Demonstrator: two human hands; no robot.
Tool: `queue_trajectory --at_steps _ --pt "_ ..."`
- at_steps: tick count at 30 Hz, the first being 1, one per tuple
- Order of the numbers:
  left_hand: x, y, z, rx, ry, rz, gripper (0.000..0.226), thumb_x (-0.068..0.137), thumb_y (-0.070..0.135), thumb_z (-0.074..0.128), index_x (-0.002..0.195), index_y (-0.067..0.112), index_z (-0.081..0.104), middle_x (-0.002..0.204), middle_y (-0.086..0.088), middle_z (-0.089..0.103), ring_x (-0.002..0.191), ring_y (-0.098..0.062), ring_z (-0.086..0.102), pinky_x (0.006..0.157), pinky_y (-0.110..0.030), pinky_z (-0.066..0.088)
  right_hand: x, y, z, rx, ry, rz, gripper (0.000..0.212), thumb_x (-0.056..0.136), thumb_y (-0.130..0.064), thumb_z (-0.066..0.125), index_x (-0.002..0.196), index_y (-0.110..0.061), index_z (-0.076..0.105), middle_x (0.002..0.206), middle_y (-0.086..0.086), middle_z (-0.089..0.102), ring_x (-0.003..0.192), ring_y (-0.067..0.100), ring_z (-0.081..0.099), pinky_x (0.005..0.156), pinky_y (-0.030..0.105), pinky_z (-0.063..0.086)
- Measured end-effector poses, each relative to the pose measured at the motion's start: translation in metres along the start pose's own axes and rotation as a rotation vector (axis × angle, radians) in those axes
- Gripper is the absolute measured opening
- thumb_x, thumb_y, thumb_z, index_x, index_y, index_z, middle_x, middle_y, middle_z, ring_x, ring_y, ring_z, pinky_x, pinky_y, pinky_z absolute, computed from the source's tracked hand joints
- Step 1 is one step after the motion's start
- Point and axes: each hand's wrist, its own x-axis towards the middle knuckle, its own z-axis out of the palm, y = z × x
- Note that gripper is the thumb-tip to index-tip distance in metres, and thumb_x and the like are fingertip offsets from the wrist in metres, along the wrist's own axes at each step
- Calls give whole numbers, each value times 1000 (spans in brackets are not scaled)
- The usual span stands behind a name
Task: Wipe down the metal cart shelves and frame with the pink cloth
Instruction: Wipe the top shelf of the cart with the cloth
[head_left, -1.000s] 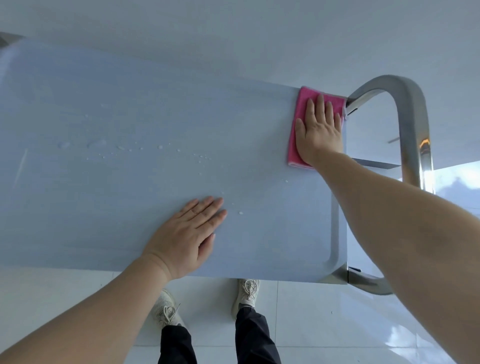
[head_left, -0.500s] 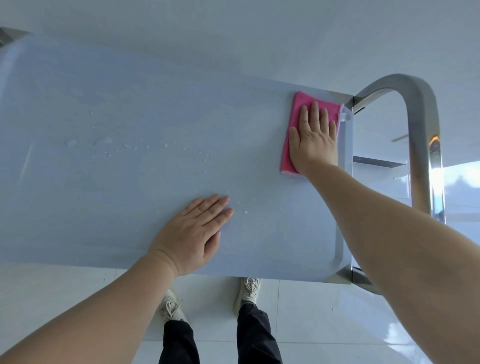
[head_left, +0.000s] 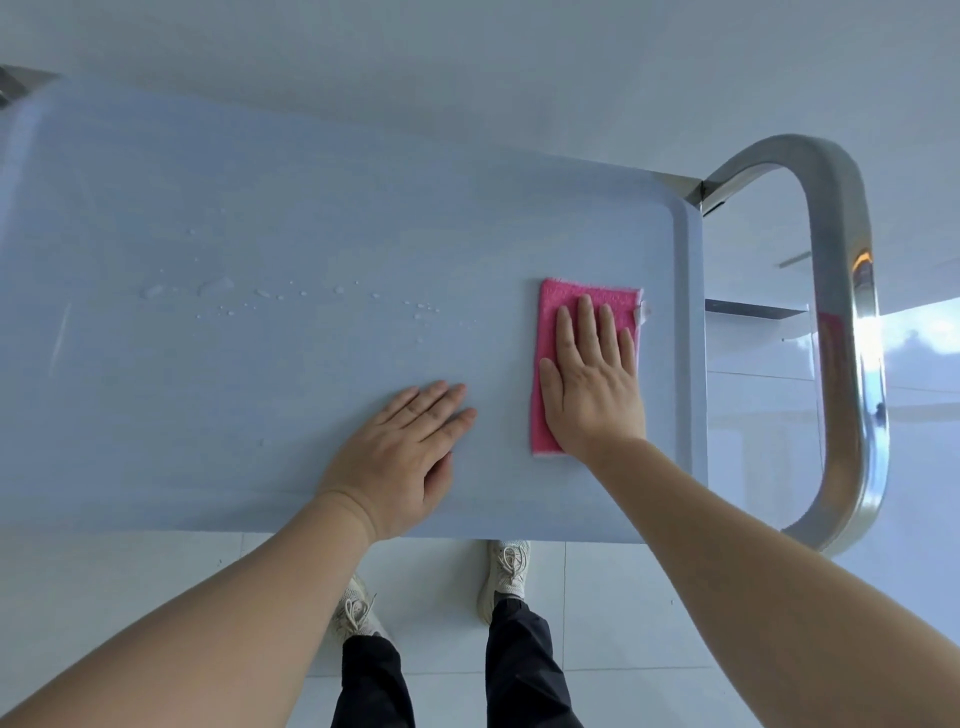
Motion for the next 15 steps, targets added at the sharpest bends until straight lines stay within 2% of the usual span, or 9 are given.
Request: queue_trajectory --at_steps 8,12,15 --pt "-1 0 1 -4 13 6 46 87 22 41 129 9 57 142 -9 46 132 -26 43 109 -42 30 -58 -23 16 35 4 12 64 96 -42 19 151 -9 21 158 14 17 146 34 12 118 41 -1" --pt "0 0 1 -14 28 6 46 87 22 41 127 9 58 141 -10 47 131 -26 44 109 -41 30 -72 -33 22 36 1 35 63 96 -41 19 150 -8 17 158 12 11 146 33 10 117 41 -3" --pt "-1 0 2 -21 42 2 45 87 21 42 127 8 58 141 -10 47 132 -26 43 109 -42 31 -72 -36 23 15 13 40 63 96 -40 21 149 -6 22 157 15 17 145 35 14 116 42 0"
